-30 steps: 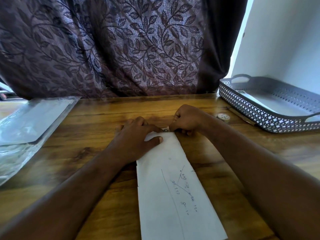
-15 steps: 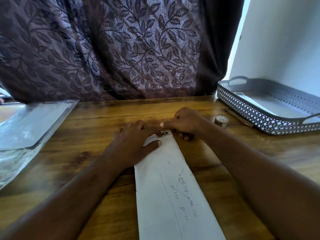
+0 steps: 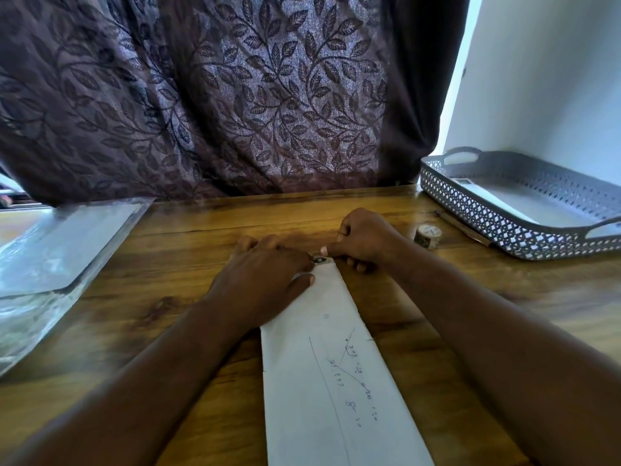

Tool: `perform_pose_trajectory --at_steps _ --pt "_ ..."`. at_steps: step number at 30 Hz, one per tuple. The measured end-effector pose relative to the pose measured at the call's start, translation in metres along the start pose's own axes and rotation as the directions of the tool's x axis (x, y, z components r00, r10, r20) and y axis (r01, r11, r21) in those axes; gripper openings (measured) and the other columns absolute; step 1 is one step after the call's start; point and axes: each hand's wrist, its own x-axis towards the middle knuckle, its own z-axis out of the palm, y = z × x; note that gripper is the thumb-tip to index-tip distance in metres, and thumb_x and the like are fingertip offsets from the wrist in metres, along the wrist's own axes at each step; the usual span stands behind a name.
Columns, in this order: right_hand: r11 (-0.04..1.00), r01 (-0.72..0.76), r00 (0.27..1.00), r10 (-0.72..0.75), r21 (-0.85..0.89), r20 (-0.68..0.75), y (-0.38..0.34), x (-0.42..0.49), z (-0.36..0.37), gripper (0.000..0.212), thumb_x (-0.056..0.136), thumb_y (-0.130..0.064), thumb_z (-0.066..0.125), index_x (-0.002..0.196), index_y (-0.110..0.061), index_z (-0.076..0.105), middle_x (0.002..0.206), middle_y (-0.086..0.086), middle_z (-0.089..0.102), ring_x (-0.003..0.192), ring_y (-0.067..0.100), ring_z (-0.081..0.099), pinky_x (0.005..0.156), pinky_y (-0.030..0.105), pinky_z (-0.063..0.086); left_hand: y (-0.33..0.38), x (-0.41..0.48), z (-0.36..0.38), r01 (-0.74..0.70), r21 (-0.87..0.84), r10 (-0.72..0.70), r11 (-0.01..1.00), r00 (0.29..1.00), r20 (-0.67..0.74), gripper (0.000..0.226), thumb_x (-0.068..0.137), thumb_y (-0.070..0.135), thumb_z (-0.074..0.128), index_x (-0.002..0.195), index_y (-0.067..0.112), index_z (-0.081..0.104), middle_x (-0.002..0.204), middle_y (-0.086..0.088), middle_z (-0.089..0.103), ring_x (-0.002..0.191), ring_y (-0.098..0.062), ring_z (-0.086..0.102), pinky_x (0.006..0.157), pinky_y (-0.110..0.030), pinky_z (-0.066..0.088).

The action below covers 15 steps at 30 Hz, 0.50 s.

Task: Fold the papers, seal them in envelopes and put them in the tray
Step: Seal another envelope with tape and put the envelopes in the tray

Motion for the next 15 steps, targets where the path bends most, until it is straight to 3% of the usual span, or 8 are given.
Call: perform_pose_trajectory --at_steps 5,12,15 --pt "0.999 0.048 0.997 -0.049 0.015 0.067 0.000 -0.002 -0.003 0.038 0.078 -0.041 0.084 0.091 -0.012 0.063 0.067 0.004 0.070 0.046 0.011 0.062 0.045 0.023 0.050 0.001 0.000 -0.002 -0.006 0.010 0.006 1.000 1.000 0.015 0.035 0.101 0.051 0.036 0.129 0.041 0.053 0.132 0.020 0.059 0.126 -0.009 0.043 0.101 -0.042 0.027" --pt "0.995 -0.014 0.983 -0.004 0.096 0.186 0.002 -0.002 -0.014 0.019 0.083 -0.013 0.081 0.088 -0.010 0.063 0.064 0.004 0.067 0.040 0.008 0.059 0.042 0.020 0.048 0.002 -0.002 -0.001 -0.021 0.004 0.021 1.000 1.000 0.010 0.038 0.102 0.049 0.035 0.136 0.044 0.050 0.142 0.023 0.054 0.131 -0.010 0.040 0.100 -0.045 0.030" --pt "0.991 -0.032 0.988 0.013 0.127 0.153 0.004 -0.003 -0.012 0.012 0.089 -0.017 0.074 0.088 -0.009 0.065 0.063 0.004 0.069 0.042 0.010 0.061 0.043 0.021 0.048 0.002 -0.003 0.001 -0.037 0.009 0.037 0.999 0.999 0.010 0.040 0.101 0.049 0.032 0.136 0.042 0.051 0.148 0.021 0.046 0.135 -0.011 0.032 0.101 -0.045 0.030"
